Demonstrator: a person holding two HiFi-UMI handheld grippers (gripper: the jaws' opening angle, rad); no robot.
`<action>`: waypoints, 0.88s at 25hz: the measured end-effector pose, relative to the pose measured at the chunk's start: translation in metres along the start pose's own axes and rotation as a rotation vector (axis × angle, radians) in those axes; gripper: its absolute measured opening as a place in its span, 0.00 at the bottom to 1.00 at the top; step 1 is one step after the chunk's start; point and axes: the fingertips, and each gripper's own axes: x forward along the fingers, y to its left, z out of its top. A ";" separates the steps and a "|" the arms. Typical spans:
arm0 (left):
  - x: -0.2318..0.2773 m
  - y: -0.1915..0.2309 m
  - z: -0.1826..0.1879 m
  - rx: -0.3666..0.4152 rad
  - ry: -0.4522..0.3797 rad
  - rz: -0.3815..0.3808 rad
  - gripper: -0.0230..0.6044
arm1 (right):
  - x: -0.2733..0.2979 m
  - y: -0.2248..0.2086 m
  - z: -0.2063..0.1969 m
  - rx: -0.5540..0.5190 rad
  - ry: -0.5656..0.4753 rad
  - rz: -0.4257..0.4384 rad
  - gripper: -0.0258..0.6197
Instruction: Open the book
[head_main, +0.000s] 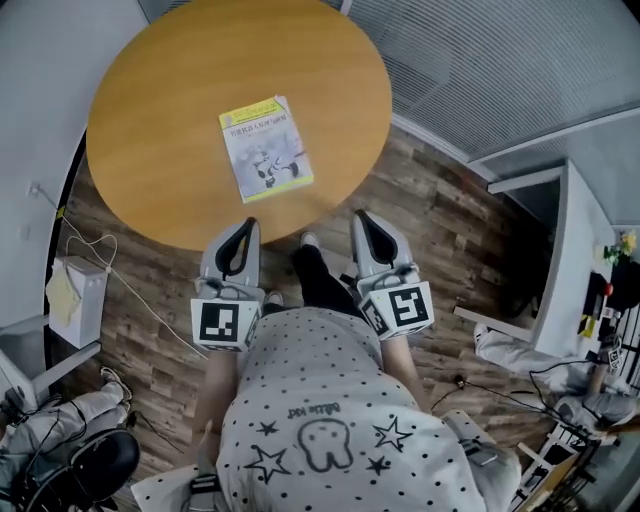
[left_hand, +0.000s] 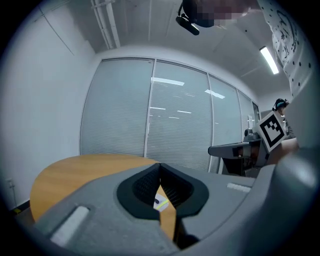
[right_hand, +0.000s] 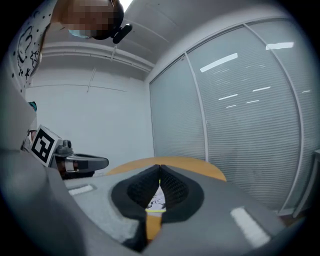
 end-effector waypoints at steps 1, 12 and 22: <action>0.008 0.001 0.002 -0.001 -0.002 0.015 0.05 | 0.007 -0.008 0.003 -0.006 0.001 0.013 0.05; 0.068 0.008 0.019 -0.031 -0.035 0.155 0.05 | 0.064 -0.070 0.021 -0.034 0.017 0.138 0.05; 0.099 0.000 0.024 -0.017 -0.045 0.233 0.05 | 0.086 -0.105 0.023 -0.025 0.009 0.206 0.05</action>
